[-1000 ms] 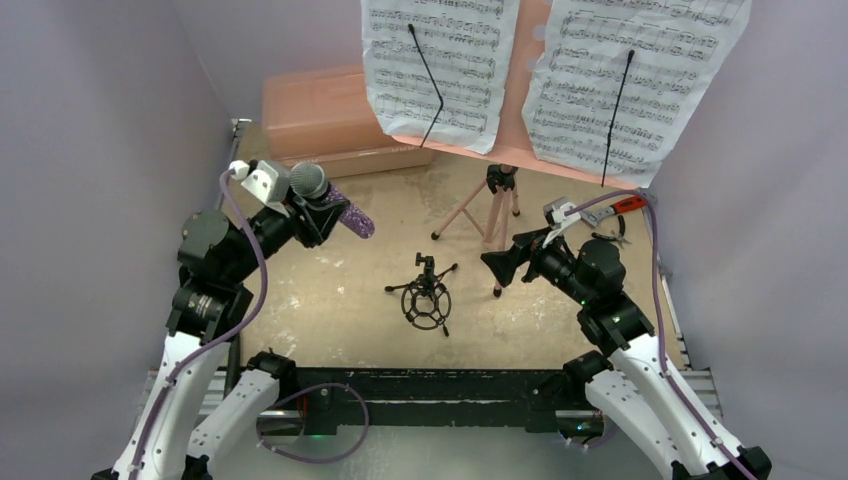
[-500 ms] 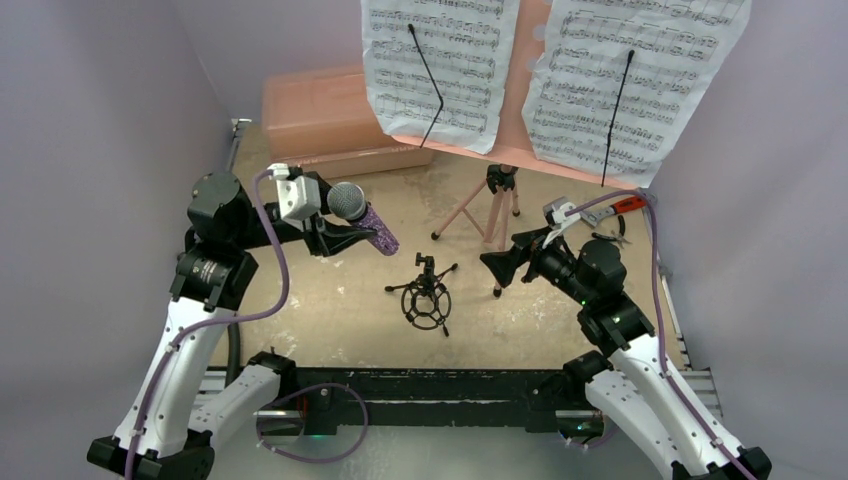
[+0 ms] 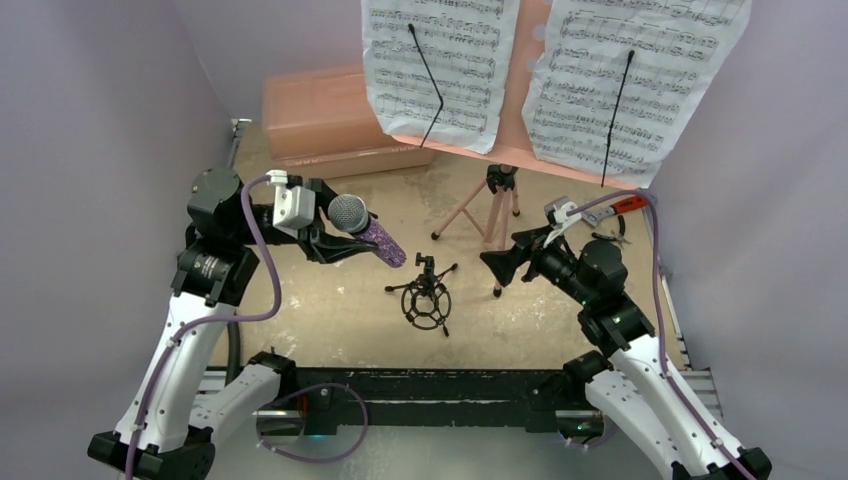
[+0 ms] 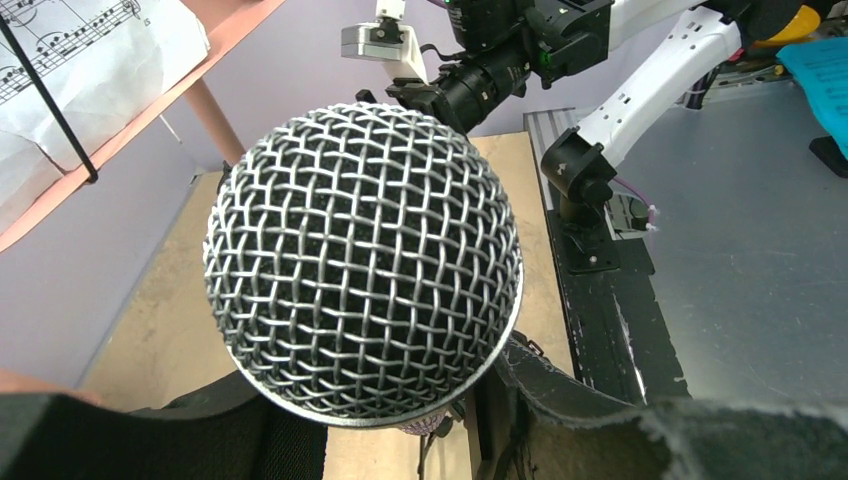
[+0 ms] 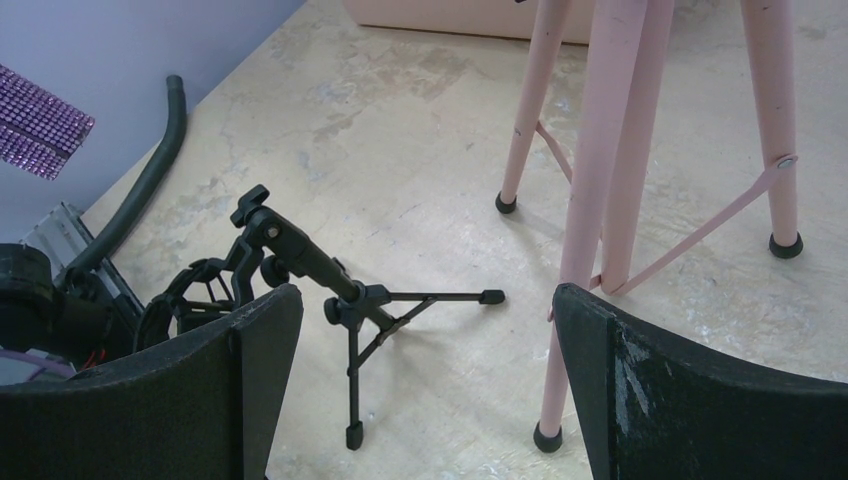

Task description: Set up the instrument practice props

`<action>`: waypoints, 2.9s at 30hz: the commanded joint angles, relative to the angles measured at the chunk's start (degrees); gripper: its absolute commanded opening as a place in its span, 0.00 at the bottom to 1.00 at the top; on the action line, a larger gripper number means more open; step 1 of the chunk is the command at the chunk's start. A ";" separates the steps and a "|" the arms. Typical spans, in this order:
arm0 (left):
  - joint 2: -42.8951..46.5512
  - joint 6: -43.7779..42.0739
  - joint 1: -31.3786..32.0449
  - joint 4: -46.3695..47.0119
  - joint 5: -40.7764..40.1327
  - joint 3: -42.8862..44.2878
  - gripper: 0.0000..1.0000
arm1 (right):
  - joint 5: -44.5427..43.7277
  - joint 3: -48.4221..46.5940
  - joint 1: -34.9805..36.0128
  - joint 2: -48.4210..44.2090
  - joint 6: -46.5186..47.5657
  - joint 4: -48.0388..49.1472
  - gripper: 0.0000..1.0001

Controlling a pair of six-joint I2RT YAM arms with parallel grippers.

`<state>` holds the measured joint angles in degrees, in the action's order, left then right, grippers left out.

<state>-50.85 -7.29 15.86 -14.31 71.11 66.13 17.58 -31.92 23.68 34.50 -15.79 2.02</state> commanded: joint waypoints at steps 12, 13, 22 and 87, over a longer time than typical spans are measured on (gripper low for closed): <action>-6.76 3.44 6.48 12.39 -4.68 5.76 0.00 | 1.05 -1.80 -0.04 0.68 -1.34 3.39 0.98; -7.66 2.29 8.04 12.30 -5.38 6.17 0.00 | 0.97 -1.90 -0.04 0.66 -1.30 3.24 0.98; -14.33 -2.98 20.85 9.33 -9.57 10.54 0.00 | -0.17 -2.01 -0.05 -1.29 -1.11 1.31 0.98; -6.54 -33.49 42.64 -21.79 -29.68 5.13 0.00 | 0.44 -0.95 0.00 -4.61 -1.61 -1.14 0.98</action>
<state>-58.85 -40.12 58.26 -41.17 40.64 71.33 17.56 -31.90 23.68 30.55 -17.15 0.27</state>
